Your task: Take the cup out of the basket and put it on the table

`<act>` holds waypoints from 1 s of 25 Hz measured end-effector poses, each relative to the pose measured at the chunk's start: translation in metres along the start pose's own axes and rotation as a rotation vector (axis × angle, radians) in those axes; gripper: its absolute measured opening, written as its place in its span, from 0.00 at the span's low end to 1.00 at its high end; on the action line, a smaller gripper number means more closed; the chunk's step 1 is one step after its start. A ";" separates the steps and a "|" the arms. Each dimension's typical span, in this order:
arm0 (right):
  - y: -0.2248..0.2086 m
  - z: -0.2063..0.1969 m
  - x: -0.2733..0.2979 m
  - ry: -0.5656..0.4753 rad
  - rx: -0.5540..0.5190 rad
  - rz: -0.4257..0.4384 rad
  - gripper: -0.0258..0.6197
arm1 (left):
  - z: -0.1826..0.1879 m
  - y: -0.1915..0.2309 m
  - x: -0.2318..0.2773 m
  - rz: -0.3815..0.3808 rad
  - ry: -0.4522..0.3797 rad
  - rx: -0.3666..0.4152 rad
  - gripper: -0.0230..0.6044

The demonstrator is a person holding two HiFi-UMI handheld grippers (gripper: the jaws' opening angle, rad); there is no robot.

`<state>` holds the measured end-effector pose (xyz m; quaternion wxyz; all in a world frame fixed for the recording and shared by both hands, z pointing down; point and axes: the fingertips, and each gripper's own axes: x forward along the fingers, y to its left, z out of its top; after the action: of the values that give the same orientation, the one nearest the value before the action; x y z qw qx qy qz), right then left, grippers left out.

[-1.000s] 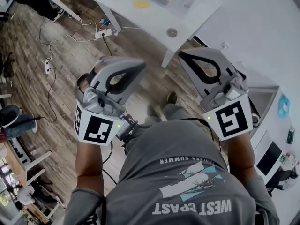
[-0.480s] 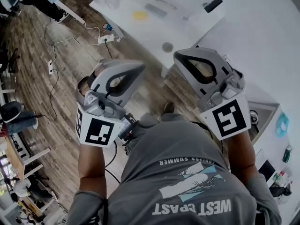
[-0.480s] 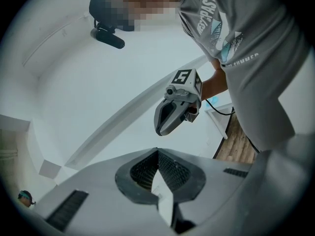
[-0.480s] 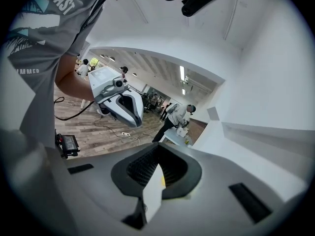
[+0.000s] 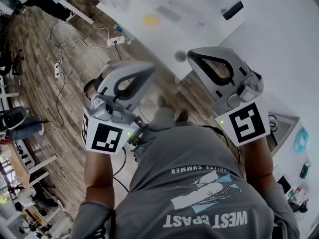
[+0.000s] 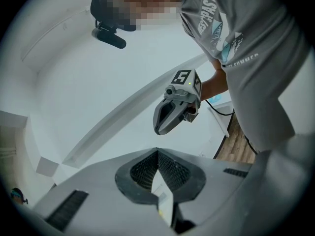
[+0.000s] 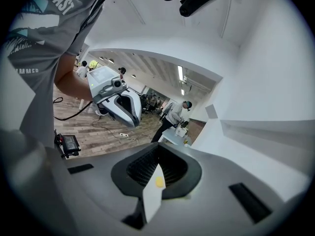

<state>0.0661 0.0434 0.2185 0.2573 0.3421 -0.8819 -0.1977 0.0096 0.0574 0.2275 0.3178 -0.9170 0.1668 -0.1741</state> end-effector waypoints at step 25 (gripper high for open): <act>-0.121 -0.025 0.084 0.033 -0.008 -0.069 0.06 | -0.064 0.097 0.090 -0.088 -0.073 0.000 0.05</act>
<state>0.0885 -0.1033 0.2010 0.2661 0.3742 -0.8645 -0.2046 0.0428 -0.0857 0.2316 0.3158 -0.9292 0.1147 -0.1542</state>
